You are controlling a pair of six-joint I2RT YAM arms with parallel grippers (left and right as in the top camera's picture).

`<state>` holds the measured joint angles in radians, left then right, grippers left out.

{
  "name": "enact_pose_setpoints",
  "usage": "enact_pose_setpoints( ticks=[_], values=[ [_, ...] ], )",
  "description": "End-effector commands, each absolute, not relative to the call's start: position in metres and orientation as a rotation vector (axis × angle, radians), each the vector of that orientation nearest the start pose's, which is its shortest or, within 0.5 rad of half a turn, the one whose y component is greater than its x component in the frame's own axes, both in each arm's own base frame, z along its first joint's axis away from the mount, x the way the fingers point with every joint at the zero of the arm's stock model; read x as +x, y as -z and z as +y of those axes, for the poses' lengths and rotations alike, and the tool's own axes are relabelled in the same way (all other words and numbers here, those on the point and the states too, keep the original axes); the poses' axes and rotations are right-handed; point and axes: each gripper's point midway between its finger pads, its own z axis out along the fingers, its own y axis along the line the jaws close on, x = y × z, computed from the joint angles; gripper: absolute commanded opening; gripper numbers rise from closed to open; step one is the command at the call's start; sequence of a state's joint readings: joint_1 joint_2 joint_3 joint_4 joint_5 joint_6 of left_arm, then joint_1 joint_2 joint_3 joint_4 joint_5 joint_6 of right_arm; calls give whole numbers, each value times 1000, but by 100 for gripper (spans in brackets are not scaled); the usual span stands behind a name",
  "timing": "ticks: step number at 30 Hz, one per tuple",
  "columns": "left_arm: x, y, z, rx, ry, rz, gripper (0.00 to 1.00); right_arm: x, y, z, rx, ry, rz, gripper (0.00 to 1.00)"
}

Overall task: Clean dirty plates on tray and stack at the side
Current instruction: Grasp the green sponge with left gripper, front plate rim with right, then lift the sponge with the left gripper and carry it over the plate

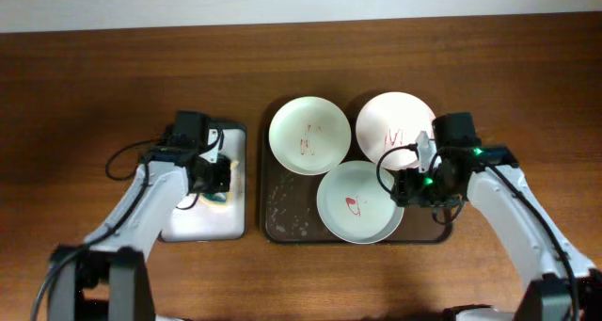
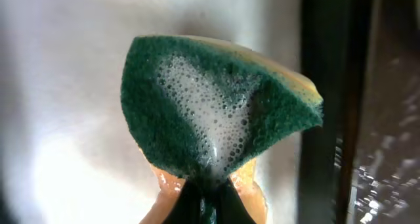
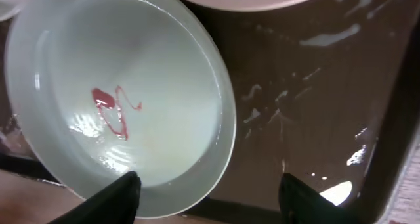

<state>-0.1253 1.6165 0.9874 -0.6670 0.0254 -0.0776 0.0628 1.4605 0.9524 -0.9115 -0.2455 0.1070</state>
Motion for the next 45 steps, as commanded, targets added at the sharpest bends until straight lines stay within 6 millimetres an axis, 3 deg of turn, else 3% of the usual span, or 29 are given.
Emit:
enact_pose_setpoints(
  ticks=[1, 8, 12, 14, 34, 39, 42, 45],
  values=[
    [329, -57, -46, -20, 90, 2851, 0, 267, -55, 62, 41, -396, 3054, 58],
    [319, -47, -47, -20, 106, 2892, 0, 268, -16, 62, 70, -396, 3156, 37],
    [318, -48, -53, -13, 158, 2894, 0, 268, -10, 67, 73, -440, 3166, 18],
    [318, -48, -53, -14, 158, 2893, 0, 268, -14, 78, 73, -546, 3156, 10],
    [326, -51, -57, -7, 185, 2861, 0, 267, -16, 83, 75, -595, 3152, 6],
    [342, -76, -71, 86, 266, 2743, 0, 267, -16, 83, 74, -595, 3150, 5],
    [348, -89, -56, 45, 150, 2692, 0, 267, -16, 83, 74, -595, 3152, 5],
    [345, -79, -46, -4, 74, 2717, 0, 267, -16, 83, 74, -595, 3152, 5]
  ],
)
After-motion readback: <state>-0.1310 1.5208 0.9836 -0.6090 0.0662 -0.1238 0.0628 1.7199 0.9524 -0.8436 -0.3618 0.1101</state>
